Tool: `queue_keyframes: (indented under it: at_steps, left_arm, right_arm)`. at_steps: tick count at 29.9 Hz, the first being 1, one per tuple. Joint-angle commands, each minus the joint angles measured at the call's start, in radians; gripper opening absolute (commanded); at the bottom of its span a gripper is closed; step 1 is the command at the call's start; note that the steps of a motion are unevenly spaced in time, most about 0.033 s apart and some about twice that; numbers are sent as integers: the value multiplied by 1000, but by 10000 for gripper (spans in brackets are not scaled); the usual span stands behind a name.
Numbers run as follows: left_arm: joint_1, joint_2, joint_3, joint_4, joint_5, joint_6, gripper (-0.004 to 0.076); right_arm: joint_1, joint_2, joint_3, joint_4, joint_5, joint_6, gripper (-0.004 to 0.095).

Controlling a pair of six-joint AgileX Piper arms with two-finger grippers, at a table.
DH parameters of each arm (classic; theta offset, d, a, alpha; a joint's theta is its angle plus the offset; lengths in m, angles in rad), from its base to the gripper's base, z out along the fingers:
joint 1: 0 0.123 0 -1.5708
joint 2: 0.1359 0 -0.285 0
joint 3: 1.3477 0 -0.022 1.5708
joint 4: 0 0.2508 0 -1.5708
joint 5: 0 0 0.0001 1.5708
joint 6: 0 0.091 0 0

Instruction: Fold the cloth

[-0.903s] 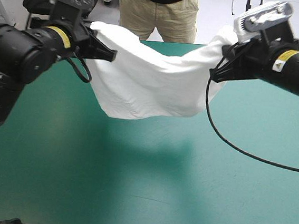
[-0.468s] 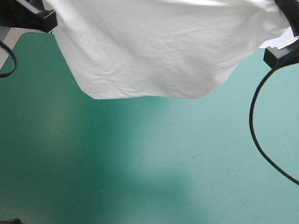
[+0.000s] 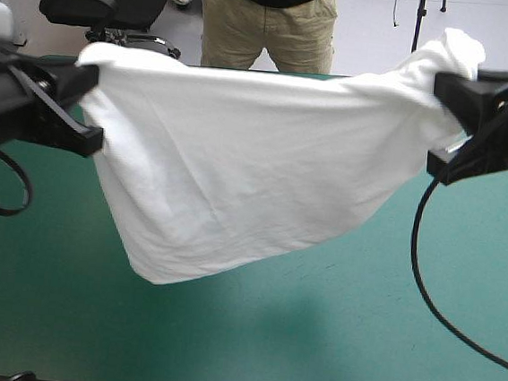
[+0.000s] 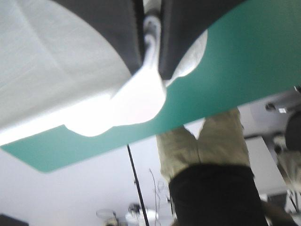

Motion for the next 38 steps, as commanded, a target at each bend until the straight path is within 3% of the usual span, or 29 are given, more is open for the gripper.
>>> queue_keyframes:
  at_steps: [1,6,11,14,19,33,35,38]
  left_arm:
    - [-1,-35,183,-45,8,-63,-17]
    - [-1,-36,505,-28,-101,-142,-17]
    - [-1,52,720,128,-294,-269,-17]
    - [32,170,725,155,-316,-276,-17]
    - [123,327,688,134,-383,-269,-17]
    - [258,565,598,79,-481,-157,-17]
    - [258,566,598,84,-501,-182,-16]
    - [258,566,576,44,-458,-197,31]
  right_arm:
    - [0,-79,190,7,-5,57,-17]
    - [0,-151,550,-8,-117,106,-17]
    - [-2,-102,844,-73,-368,190,-17]
    - [-28,0,922,-83,-488,249,-17]
    - [-89,209,900,-6,-585,202,-17]
    - [-150,529,706,-12,-577,180,-3]
    - [-150,537,700,-9,-568,144,51]
    - [-150,539,700,-11,-560,110,220]
